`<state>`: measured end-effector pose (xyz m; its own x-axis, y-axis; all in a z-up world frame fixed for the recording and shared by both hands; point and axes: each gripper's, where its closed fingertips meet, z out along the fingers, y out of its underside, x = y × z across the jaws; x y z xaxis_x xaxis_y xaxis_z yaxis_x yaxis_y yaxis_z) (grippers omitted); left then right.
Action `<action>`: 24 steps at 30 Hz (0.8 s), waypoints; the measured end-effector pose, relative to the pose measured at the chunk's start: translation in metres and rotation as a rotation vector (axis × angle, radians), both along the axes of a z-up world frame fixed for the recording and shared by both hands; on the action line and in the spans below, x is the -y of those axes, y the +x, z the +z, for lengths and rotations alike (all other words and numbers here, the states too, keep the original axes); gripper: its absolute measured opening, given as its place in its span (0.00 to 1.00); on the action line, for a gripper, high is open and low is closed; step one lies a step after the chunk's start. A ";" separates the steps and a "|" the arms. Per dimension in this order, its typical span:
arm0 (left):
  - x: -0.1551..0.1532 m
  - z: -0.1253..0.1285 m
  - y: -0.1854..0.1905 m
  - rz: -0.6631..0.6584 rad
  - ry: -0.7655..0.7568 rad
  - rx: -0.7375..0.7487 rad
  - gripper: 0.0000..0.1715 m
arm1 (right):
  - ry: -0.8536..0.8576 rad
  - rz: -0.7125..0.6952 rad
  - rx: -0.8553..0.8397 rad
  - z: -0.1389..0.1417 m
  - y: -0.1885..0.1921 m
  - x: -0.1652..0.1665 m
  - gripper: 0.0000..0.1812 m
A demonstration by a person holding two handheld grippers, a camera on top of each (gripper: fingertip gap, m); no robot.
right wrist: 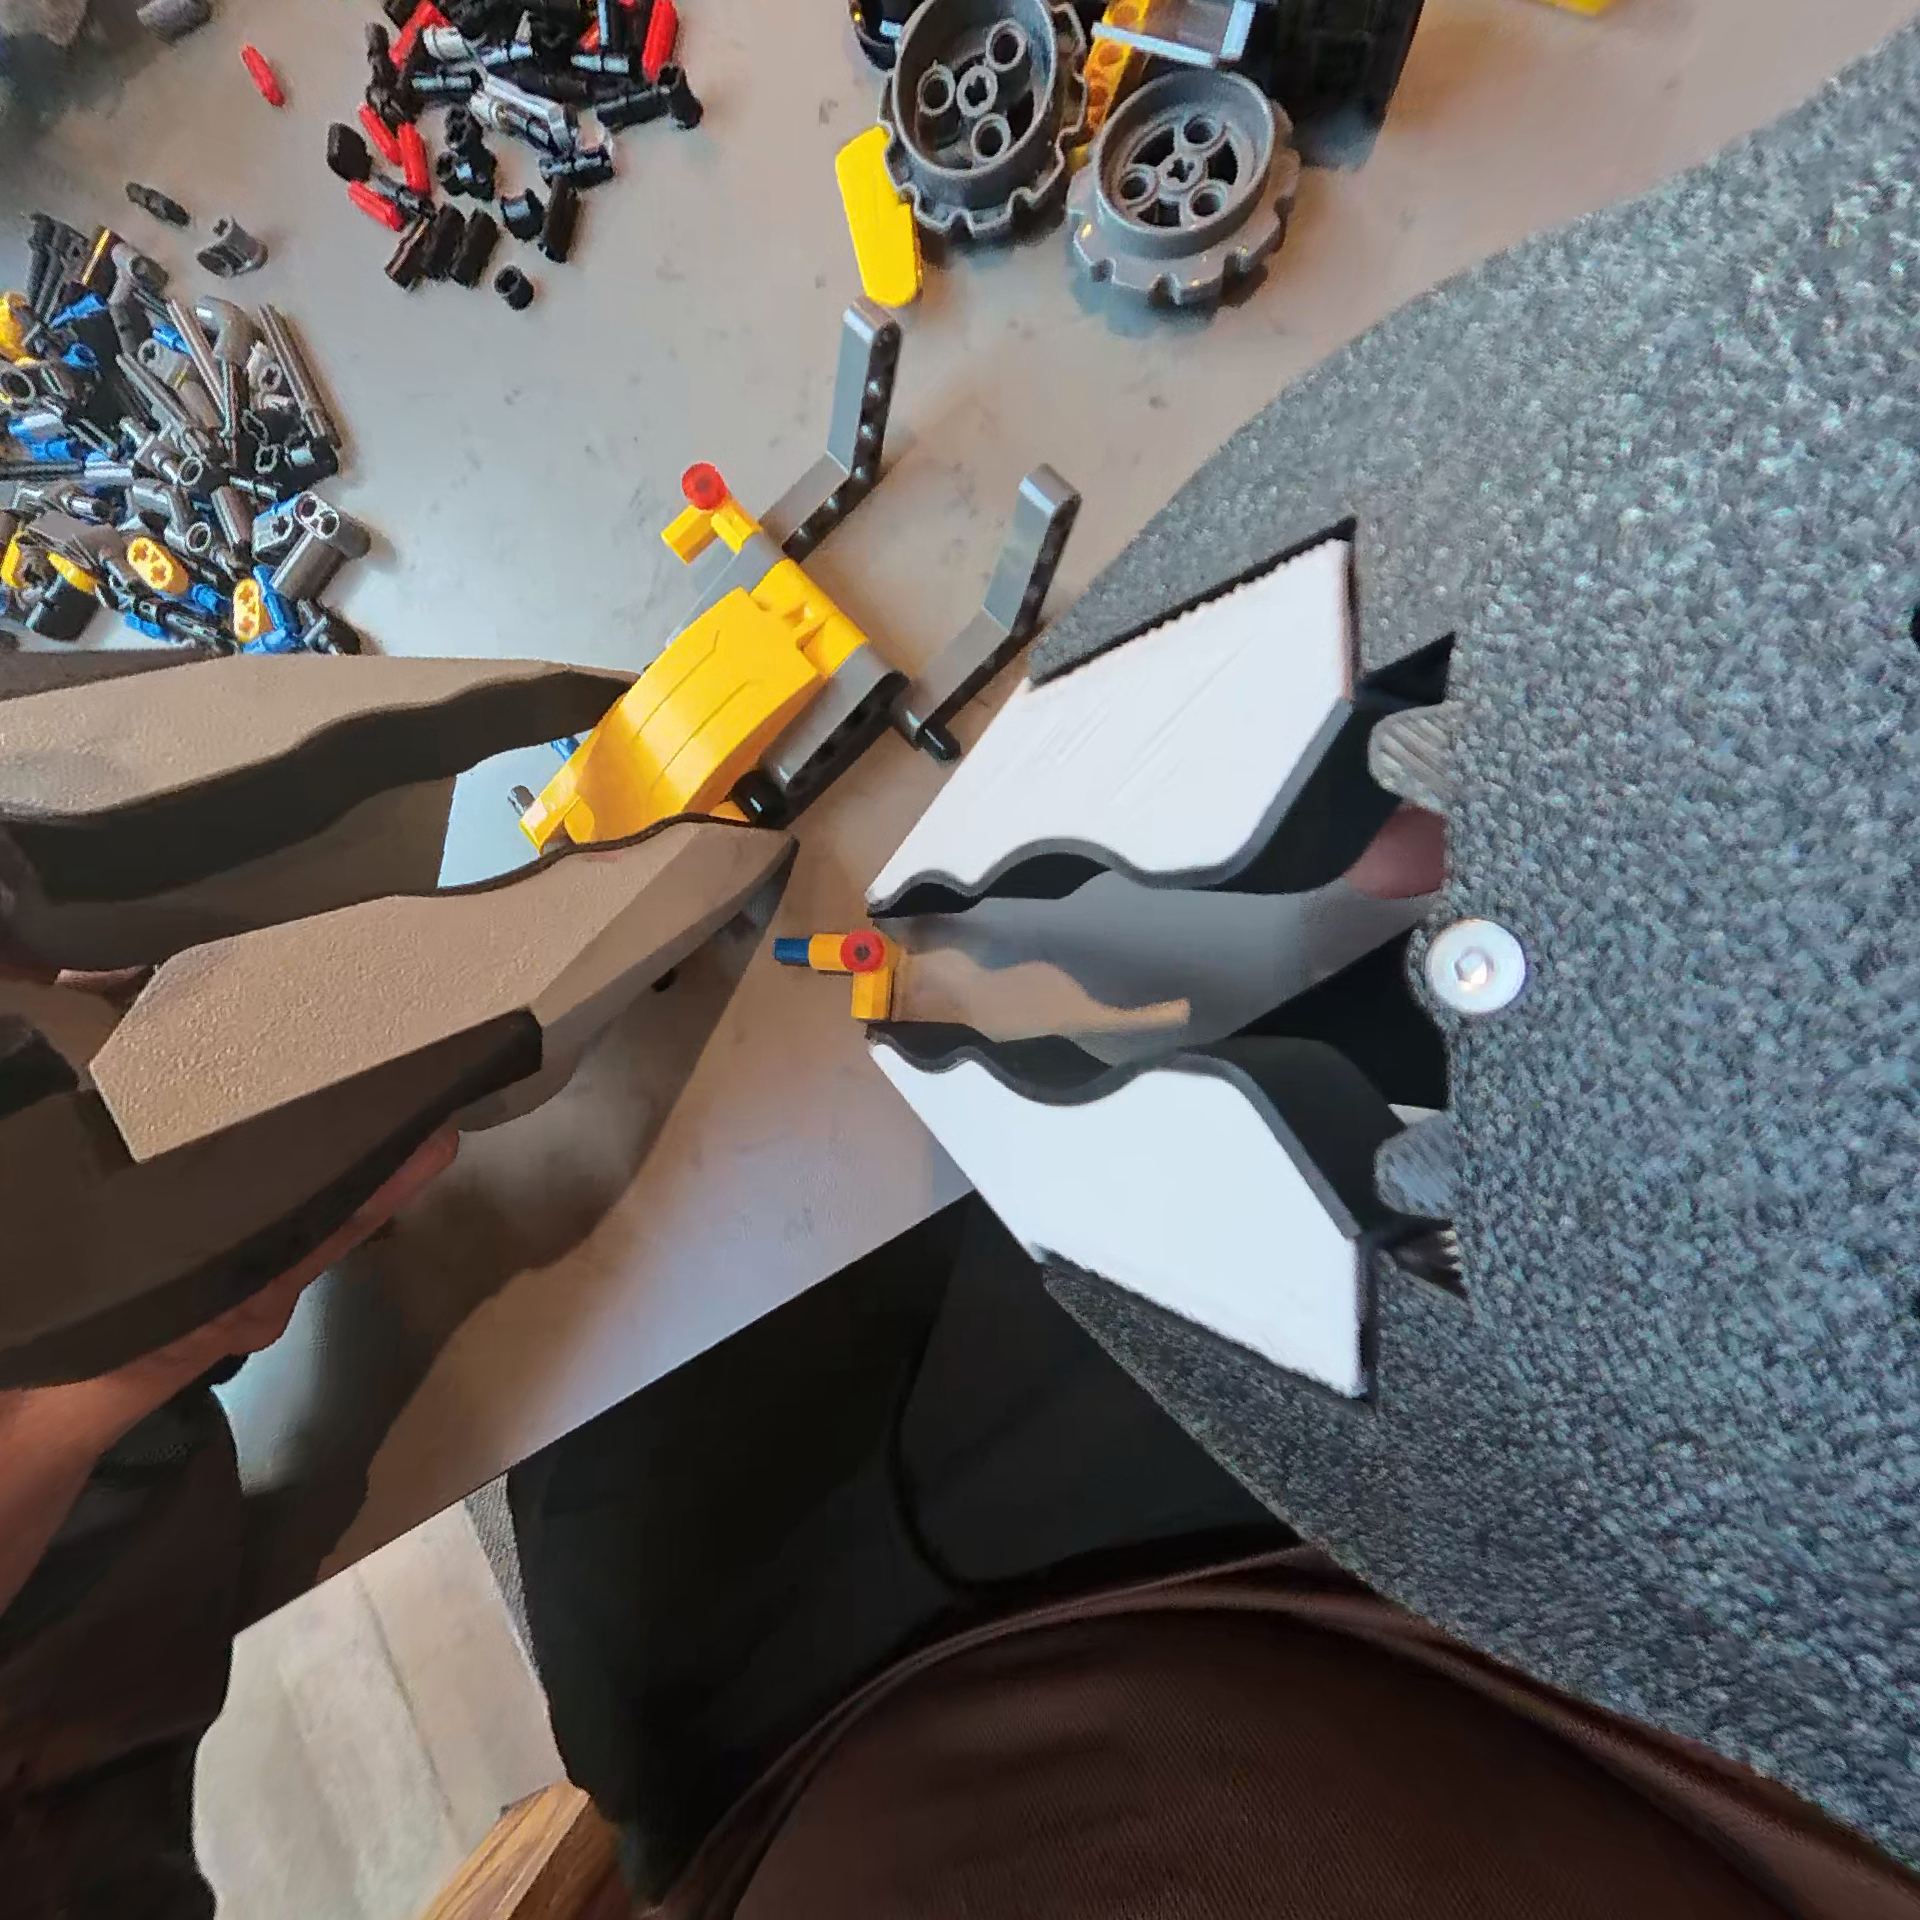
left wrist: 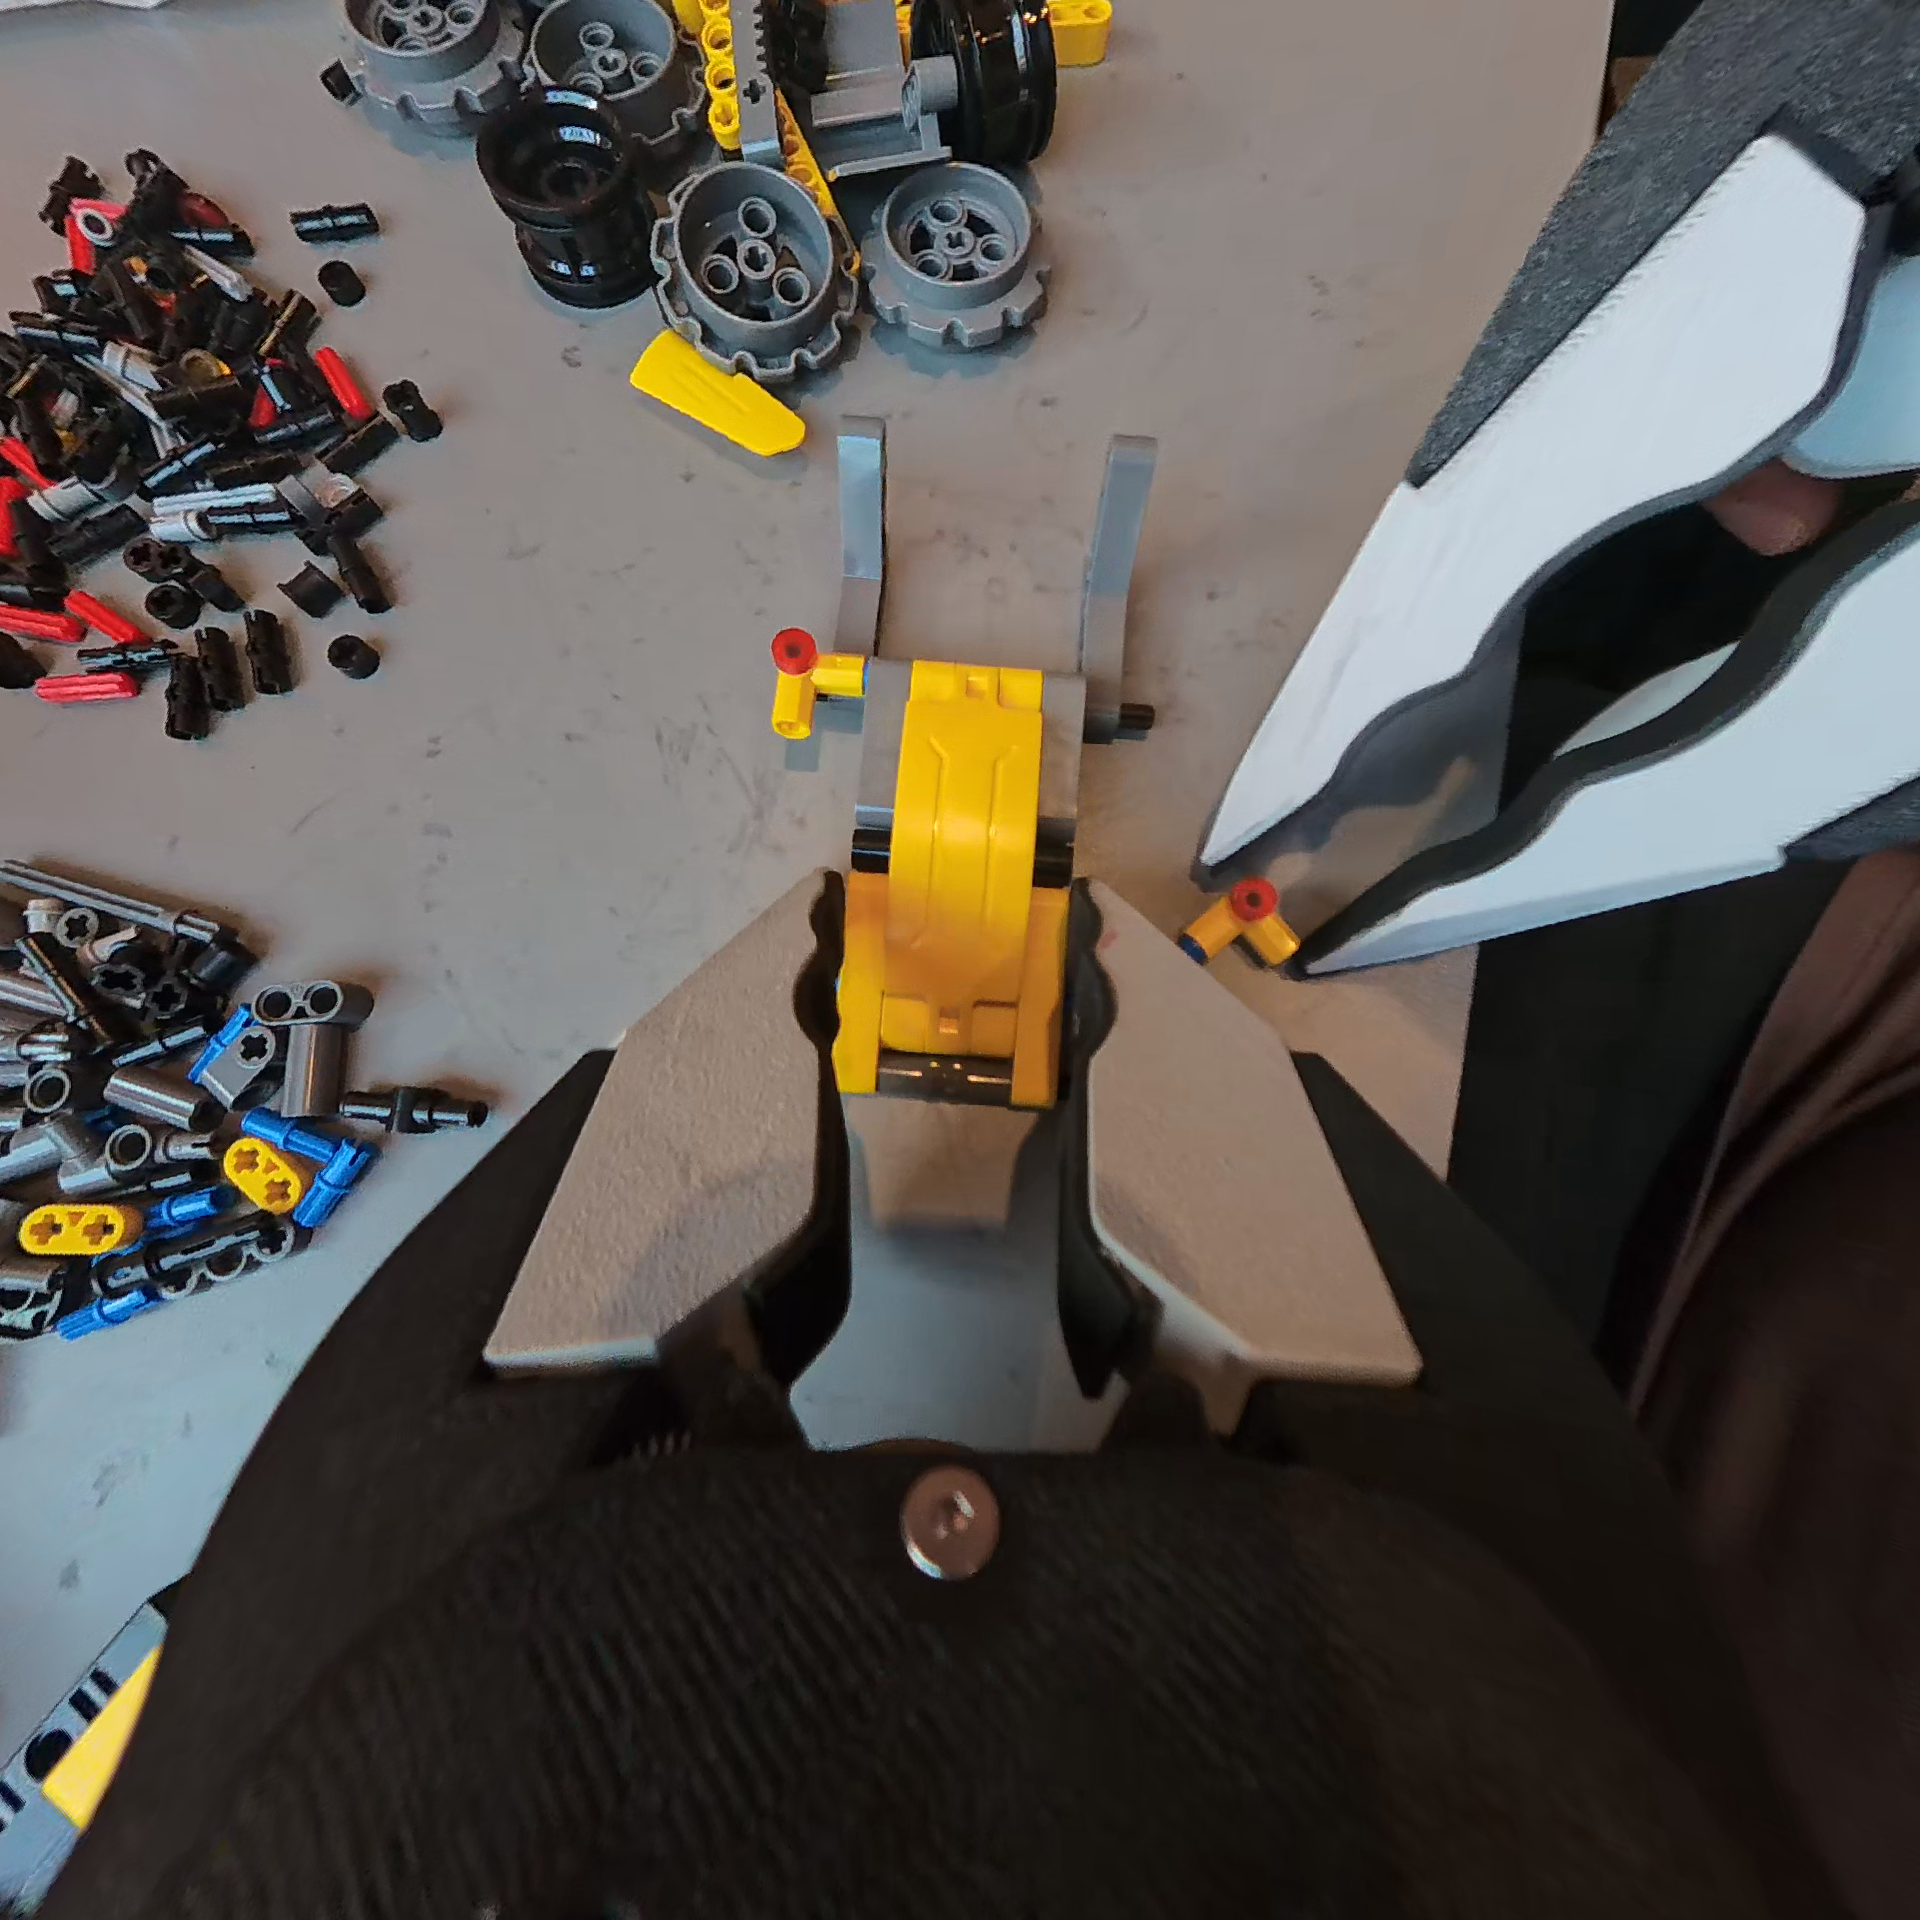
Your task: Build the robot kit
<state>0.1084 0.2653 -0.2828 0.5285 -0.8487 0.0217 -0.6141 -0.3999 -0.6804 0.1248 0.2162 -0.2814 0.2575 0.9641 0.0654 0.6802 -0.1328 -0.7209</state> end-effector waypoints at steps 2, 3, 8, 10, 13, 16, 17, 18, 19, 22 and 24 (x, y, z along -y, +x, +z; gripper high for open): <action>0.000 0.000 0.000 0.012 0.000 -0.004 0.23 | -0.025 -0.005 -0.020 0.000 -0.001 0.001 0.09; 0.000 0.000 0.000 0.017 -0.001 -0.008 0.23 | -0.032 -0.007 -0.028 -0.001 -0.001 0.002 0.08; 0.002 0.000 -0.002 0.028 -0.002 -0.024 0.23 | -0.021 -0.027 -0.032 0.000 0.000 0.001 0.08; 0.003 0.000 -0.004 0.034 -0.005 -0.029 0.23 | -0.010 -0.034 -0.031 0.000 0.001 0.001 0.08; 0.005 0.000 -0.007 0.046 -0.006 -0.040 0.23 | 0.001 -0.051 -0.018 0.000 0.006 0.000 0.08; 0.006 0.000 -0.010 0.065 -0.012 -0.050 0.23 | -0.001 -0.070 -0.011 0.000 0.011 0.001 0.08; 0.008 -0.001 -0.010 0.066 -0.015 -0.057 0.23 | 0.000 -0.079 -0.010 0.000 0.013 0.001 0.08; 0.010 -0.001 -0.011 0.063 -0.018 -0.062 0.23 | -0.001 -0.088 -0.008 0.000 0.016 0.001 0.08; 0.013 -0.001 -0.011 0.056 -0.023 -0.066 0.23 | -0.003 -0.095 -0.008 0.000 0.019 0.001 0.08; 0.026 -0.001 -0.010 0.029 -0.050 -0.064 0.34 | -0.006 -0.115 -0.011 0.000 0.028 0.002 0.08; 0.035 0.000 -0.012 0.012 -0.067 -0.073 0.36 | -0.010 -0.129 -0.016 0.000 0.031 0.002 0.08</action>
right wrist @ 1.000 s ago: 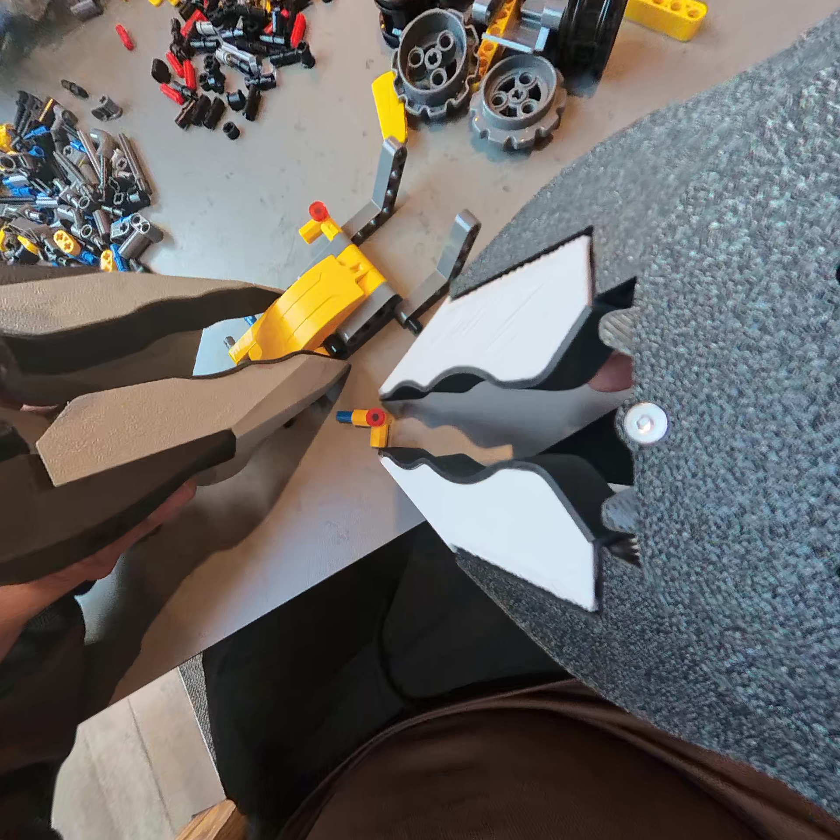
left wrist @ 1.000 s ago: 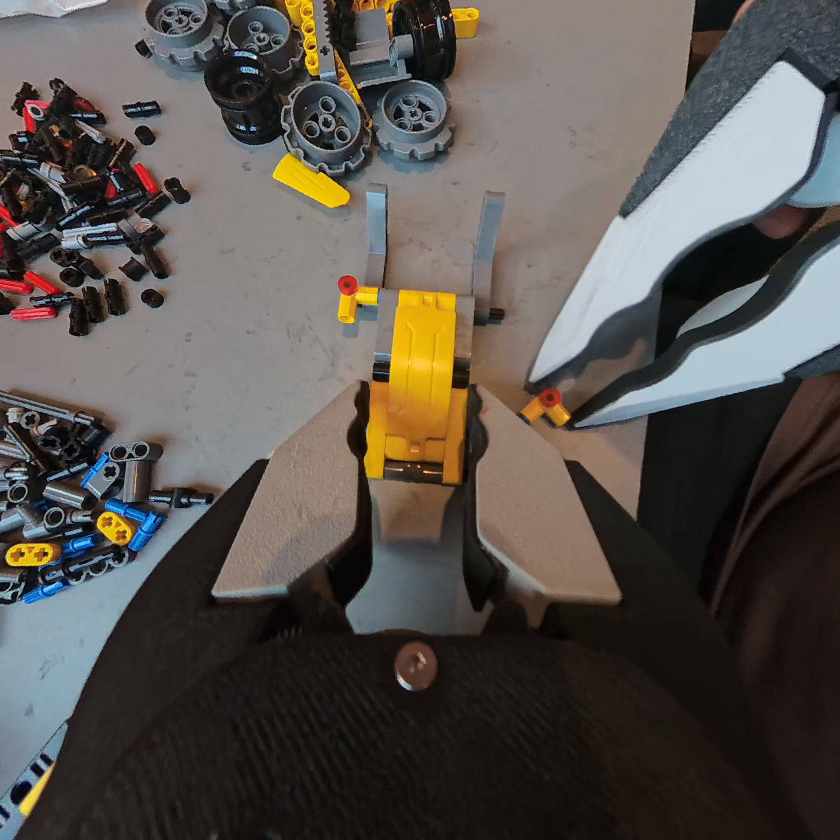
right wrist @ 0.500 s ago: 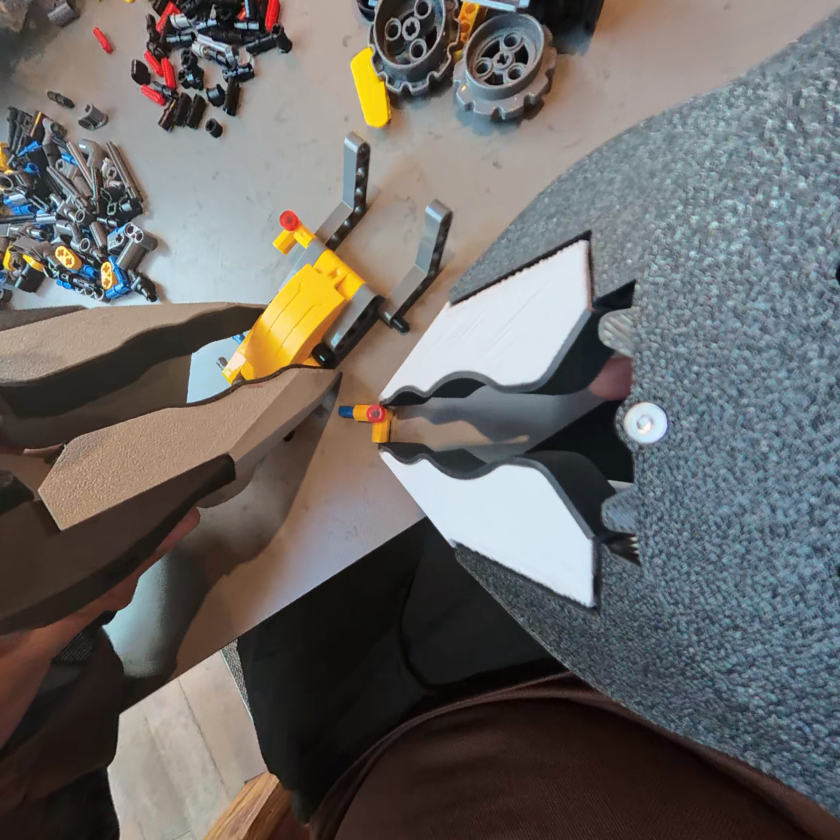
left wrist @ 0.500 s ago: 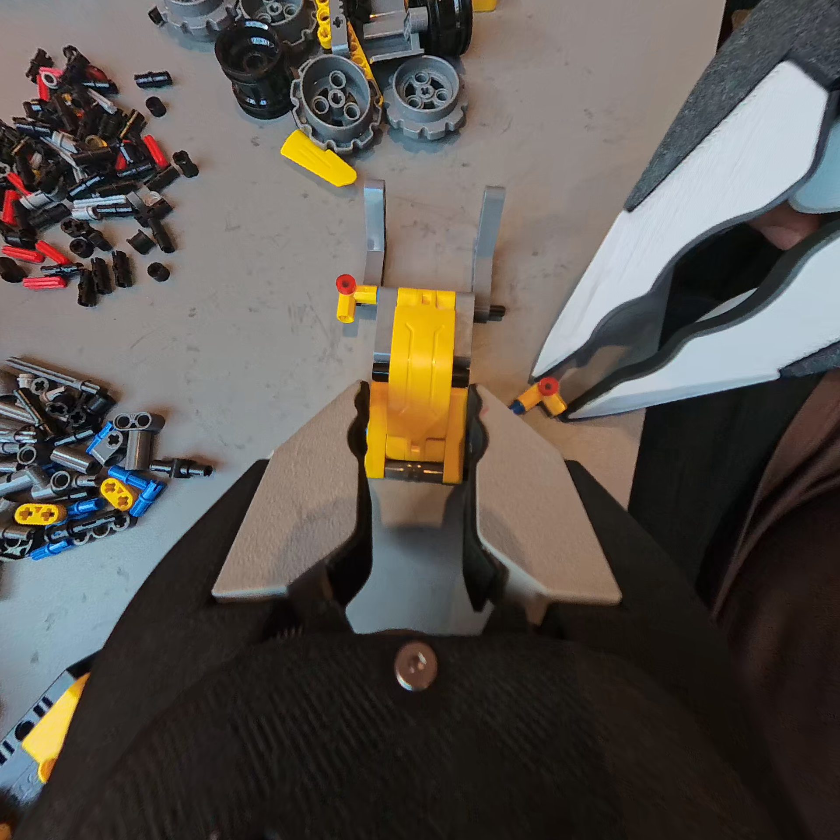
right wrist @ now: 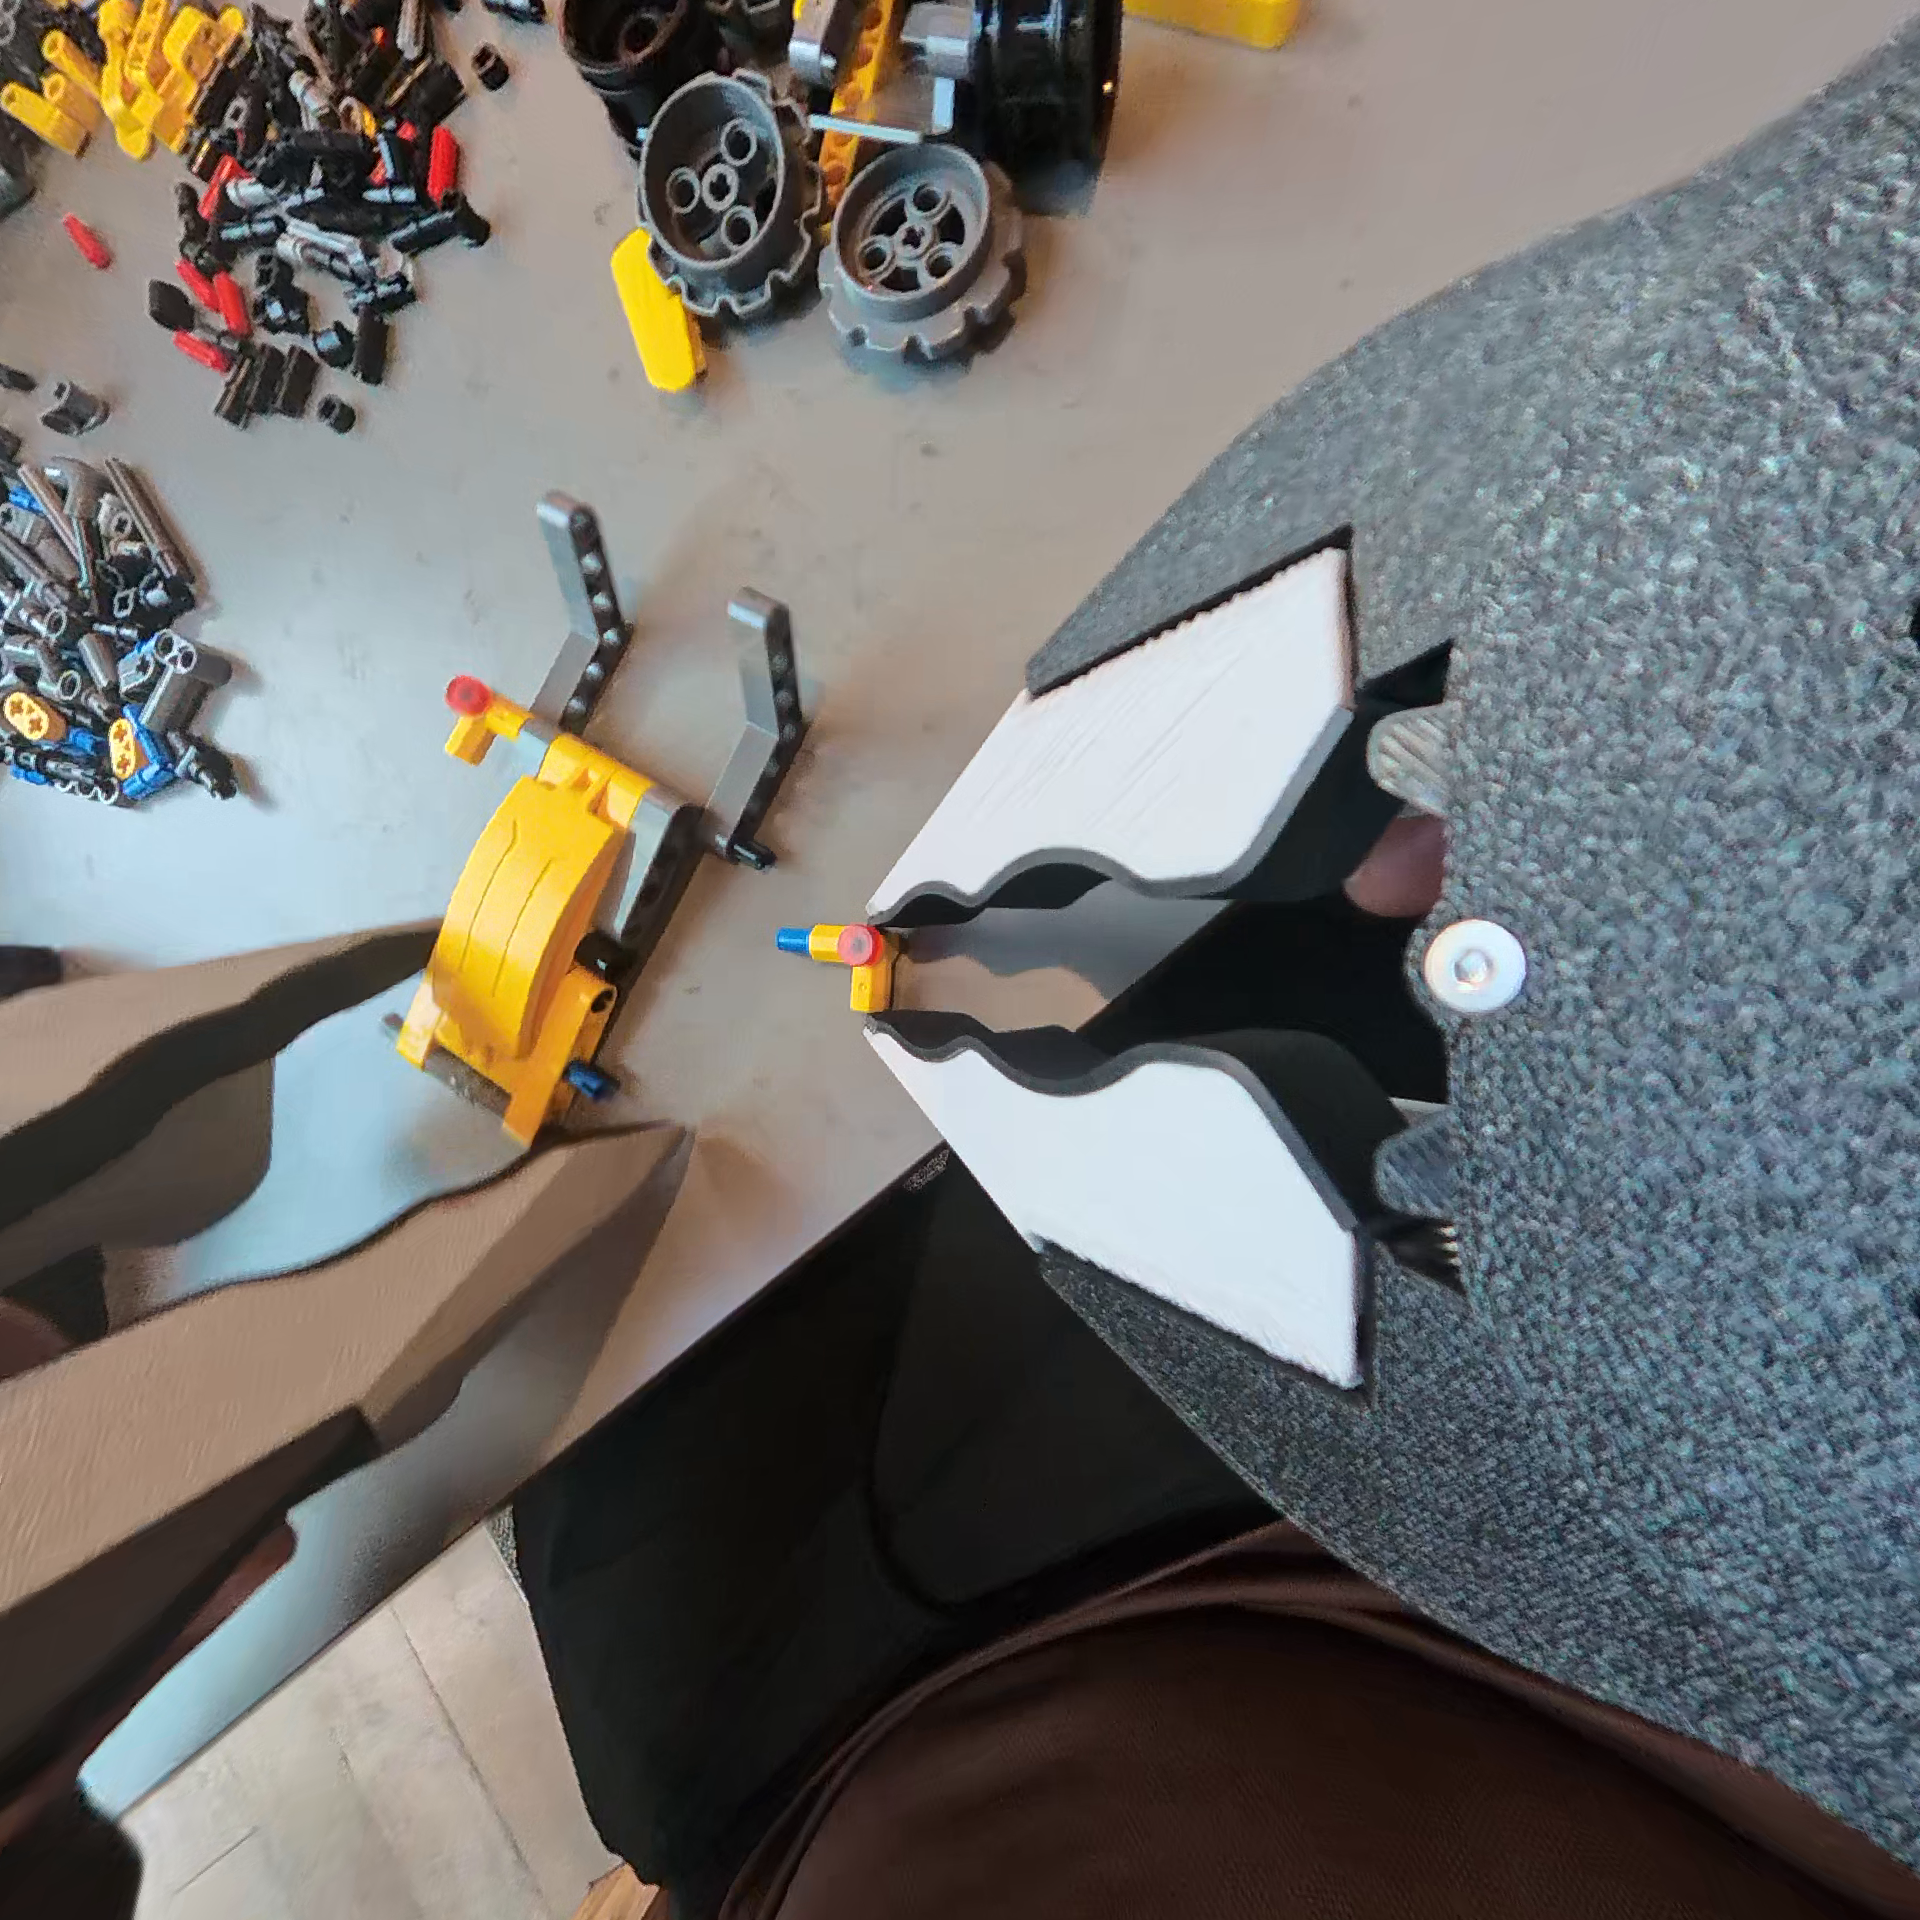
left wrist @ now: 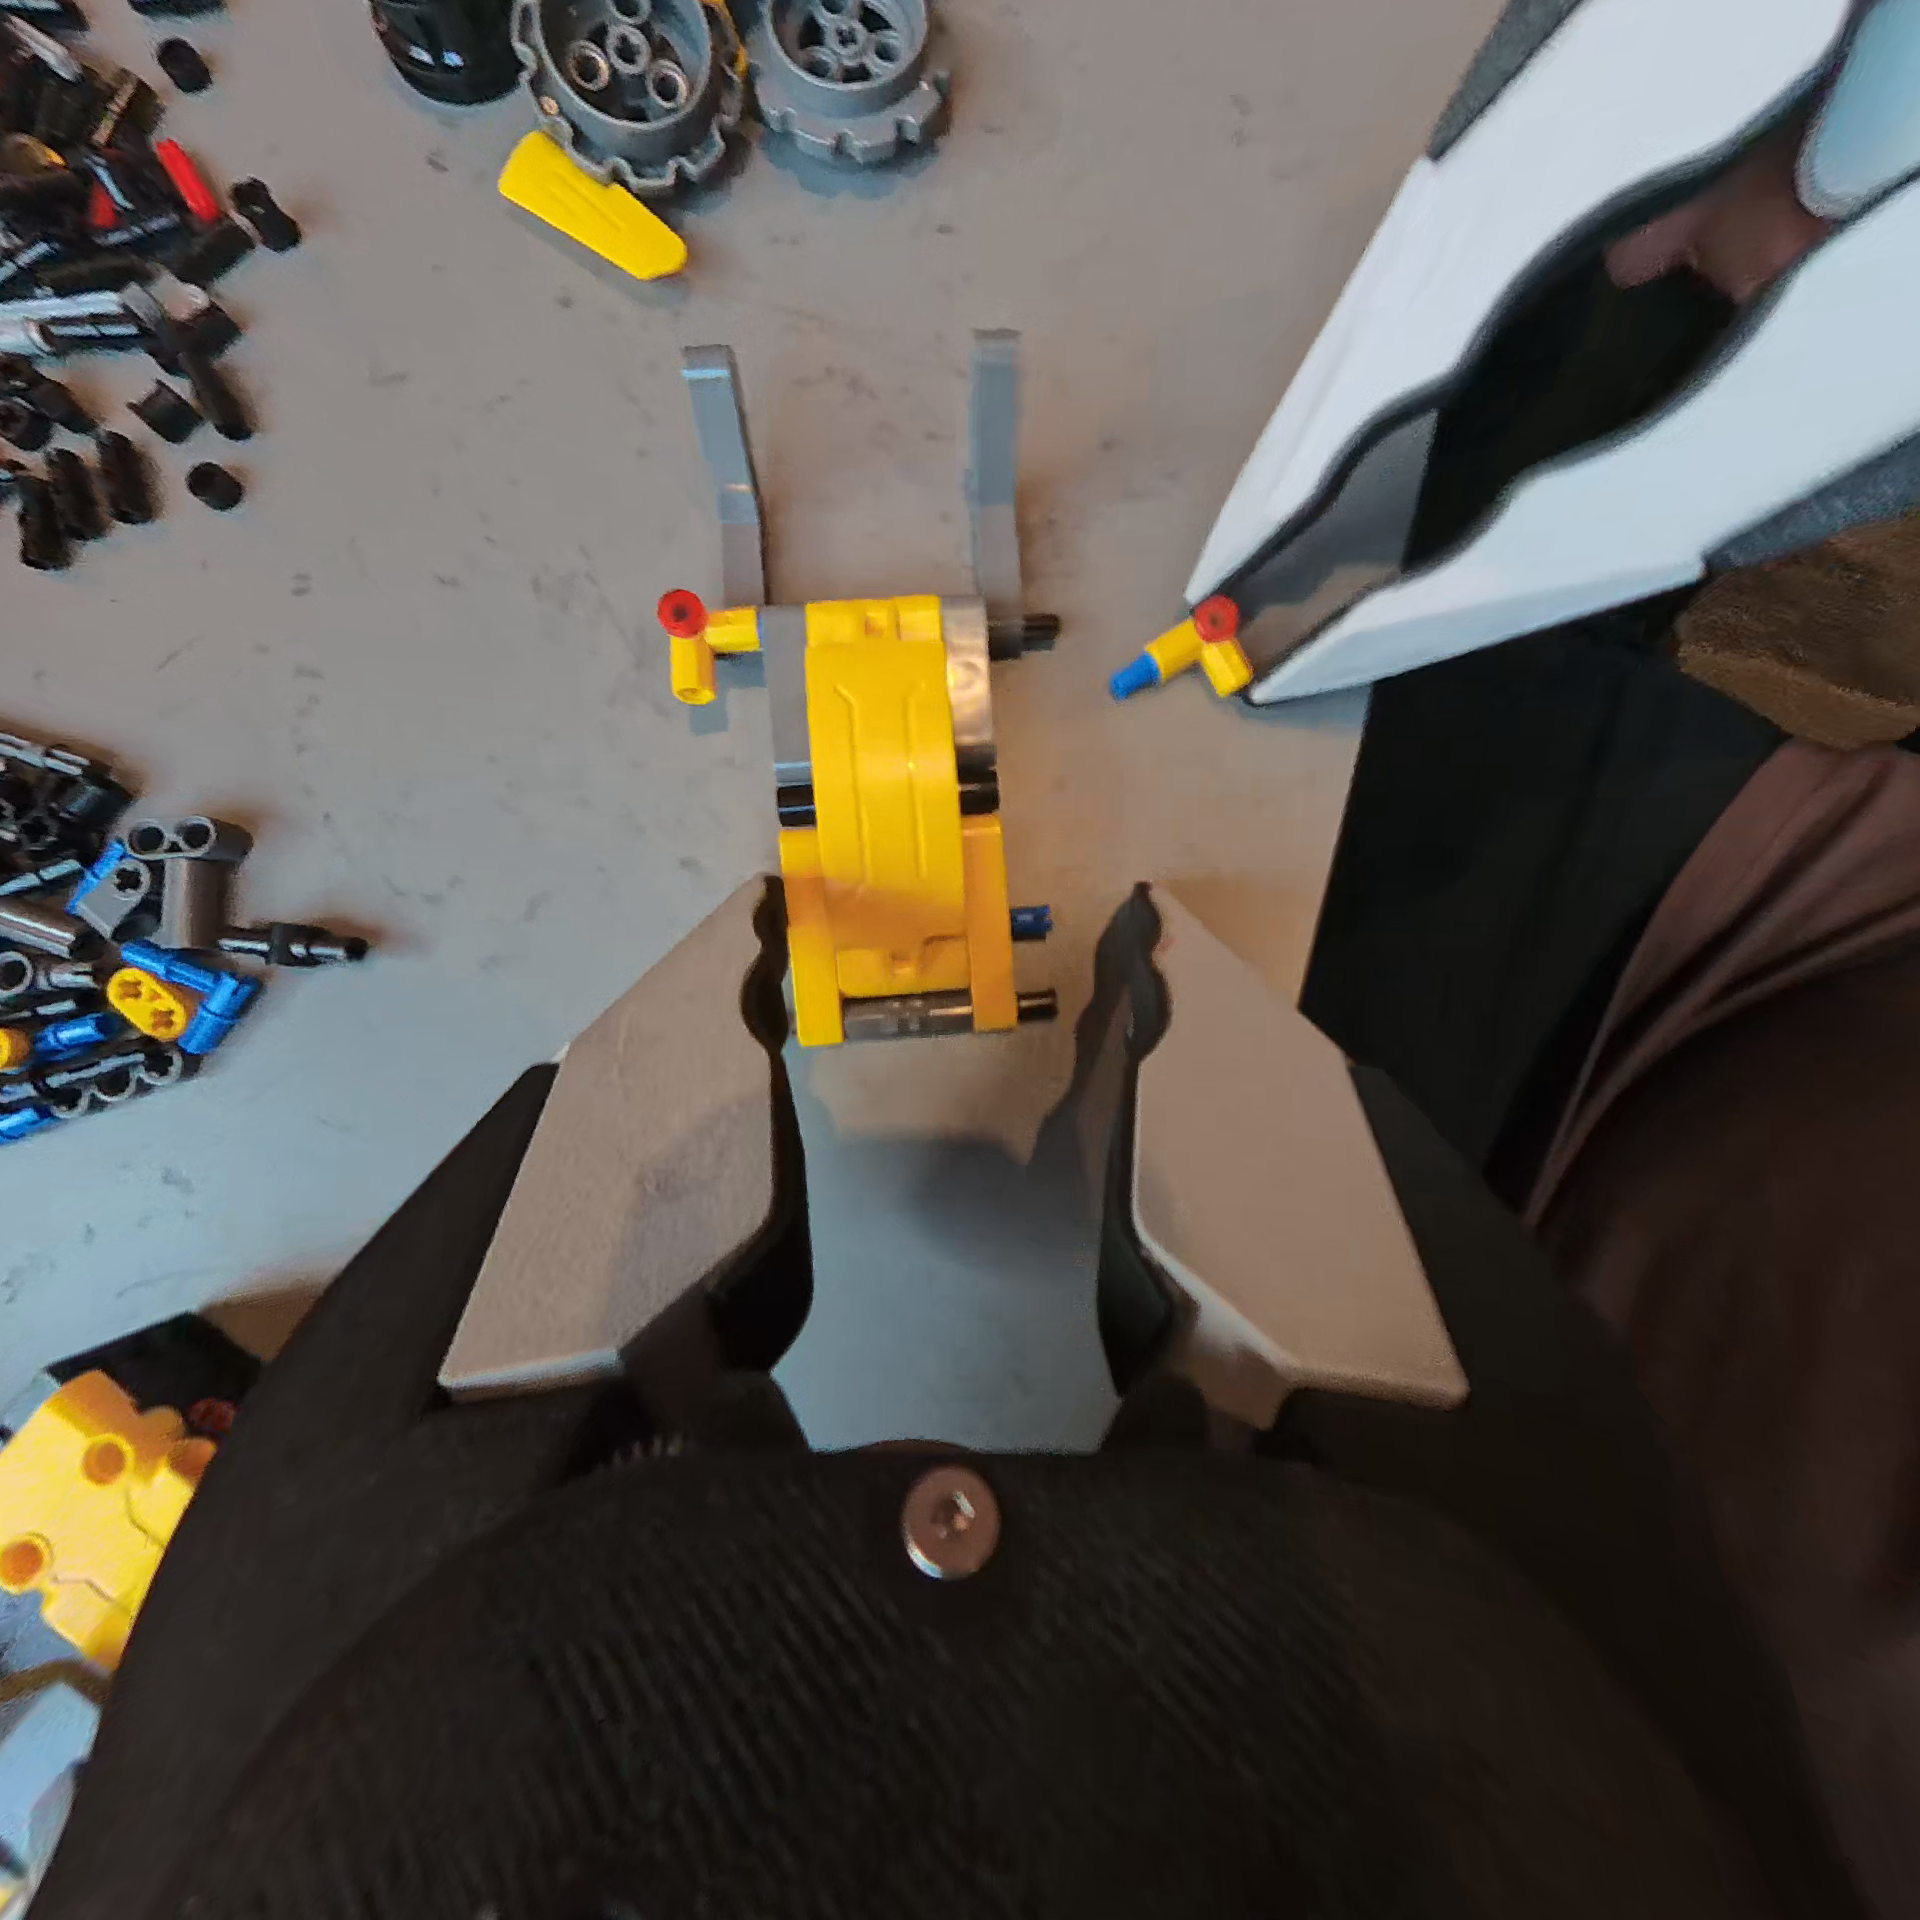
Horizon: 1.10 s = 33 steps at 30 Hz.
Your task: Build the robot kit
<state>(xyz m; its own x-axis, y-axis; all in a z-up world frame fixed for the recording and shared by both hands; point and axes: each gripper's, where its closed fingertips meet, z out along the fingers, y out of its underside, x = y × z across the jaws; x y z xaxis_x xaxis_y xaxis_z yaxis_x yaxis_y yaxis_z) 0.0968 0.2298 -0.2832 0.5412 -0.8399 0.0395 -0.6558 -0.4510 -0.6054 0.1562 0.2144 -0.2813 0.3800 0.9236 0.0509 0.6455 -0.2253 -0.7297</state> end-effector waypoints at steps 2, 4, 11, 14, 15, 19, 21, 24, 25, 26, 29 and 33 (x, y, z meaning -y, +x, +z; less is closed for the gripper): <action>0.009 0.001 -0.002 -0.013 -0.021 -0.006 0.35 | 0.000 -0.008 -0.004 0.000 0.002 -0.001 0.09; 0.014 0.002 -0.004 -0.018 -0.039 -0.006 0.35 | -0.003 -0.005 -0.009 0.000 0.002 -0.001 0.10; -0.008 0.030 -0.011 -0.001 0.032 0.075 0.35 | -0.027 -0.007 -0.037 -0.001 0.000 -0.002 0.12; -0.015 0.025 -0.015 0.002 -0.028 0.069 0.35 | -0.049 -0.006 -0.060 -0.001 -0.002 0.001 0.09; -0.014 0.022 -0.013 -0.006 -0.052 0.076 0.36 | -0.045 -0.008 -0.061 -0.001 -0.002 0.000 0.09; -0.006 0.008 -0.005 -0.036 -0.114 0.082 0.35 | 0.006 -0.031 -0.051 0.000 -0.002 -0.007 0.08; -0.001 0.005 -0.003 -0.043 -0.122 0.082 0.31 | 0.012 -0.047 -0.053 0.001 -0.002 -0.012 0.08; 0.008 0.005 0.002 -0.044 -0.132 0.100 0.30 | 0.003 -0.045 -0.064 0.003 -0.003 -0.015 0.08; 0.012 0.006 0.003 -0.052 -0.137 0.096 0.29 | 0.007 -0.037 -0.069 0.004 -0.004 -0.016 0.08; 0.017 0.007 0.004 -0.061 -0.145 0.099 0.30 | 0.014 -0.026 -0.070 0.005 -0.004 -0.016 0.08; 0.021 0.016 0.003 -0.092 -0.116 0.091 0.31 | 0.005 -0.006 -0.045 0.000 -0.002 -0.016 0.08; 0.001 0.033 -0.005 -0.169 0.037 0.029 0.33 | -0.036 0.011 -0.054 -0.001 0.000 -0.013 0.09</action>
